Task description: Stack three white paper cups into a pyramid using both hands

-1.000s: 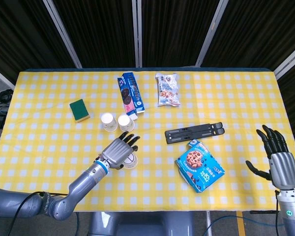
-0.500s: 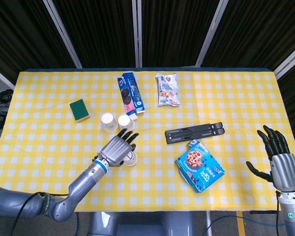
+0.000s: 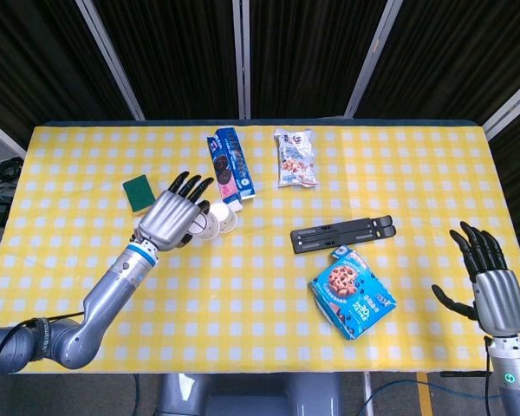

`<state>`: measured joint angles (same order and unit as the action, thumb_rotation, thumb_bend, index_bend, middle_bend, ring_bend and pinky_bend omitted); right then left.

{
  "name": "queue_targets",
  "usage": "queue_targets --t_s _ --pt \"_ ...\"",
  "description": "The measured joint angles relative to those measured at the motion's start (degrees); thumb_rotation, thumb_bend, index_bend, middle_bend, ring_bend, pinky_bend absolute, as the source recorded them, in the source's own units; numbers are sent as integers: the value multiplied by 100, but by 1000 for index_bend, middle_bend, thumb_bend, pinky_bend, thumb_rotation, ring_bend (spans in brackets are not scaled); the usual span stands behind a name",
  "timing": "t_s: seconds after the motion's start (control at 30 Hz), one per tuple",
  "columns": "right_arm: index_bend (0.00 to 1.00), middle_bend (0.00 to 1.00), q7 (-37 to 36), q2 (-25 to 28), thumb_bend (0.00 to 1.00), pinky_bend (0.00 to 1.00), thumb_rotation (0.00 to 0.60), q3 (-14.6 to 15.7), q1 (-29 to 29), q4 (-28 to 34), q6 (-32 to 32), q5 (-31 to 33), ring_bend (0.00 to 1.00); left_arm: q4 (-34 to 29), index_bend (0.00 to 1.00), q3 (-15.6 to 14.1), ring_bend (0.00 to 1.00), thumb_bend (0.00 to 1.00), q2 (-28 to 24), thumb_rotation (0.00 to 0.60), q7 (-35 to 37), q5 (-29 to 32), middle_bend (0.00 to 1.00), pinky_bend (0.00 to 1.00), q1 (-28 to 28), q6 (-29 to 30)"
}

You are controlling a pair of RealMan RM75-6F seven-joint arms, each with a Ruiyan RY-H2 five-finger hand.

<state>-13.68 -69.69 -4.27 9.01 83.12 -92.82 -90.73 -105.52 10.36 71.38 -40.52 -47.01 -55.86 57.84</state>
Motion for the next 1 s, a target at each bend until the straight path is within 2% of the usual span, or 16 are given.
queue_targets --t_s 0.17,0.47,0.87,1.0 --pt "85 0 -31 -35 117 0 600 -38 25 -66 77 37 0 441 462 209 0 334 -39 600 235 395 0 0 -149 -271" --pt "85 0 -159 -87 117 0 600 -97 62 -222 270 185 0 1190 465 309 0 334 257 600 377 1092 0 0 -554 -827" --pt "85 0 -297 -97 117 0 600 -154 62 -319 323 228 0 1535 459 131 0 334 530 600 134 1624 0 0 -887 -863" --pt "85 0 -301 -96 117 0 600 -165 51 -315 317 230 0 1563 404 70 0 326 532 600 87 1726 0 0 -938 -856"
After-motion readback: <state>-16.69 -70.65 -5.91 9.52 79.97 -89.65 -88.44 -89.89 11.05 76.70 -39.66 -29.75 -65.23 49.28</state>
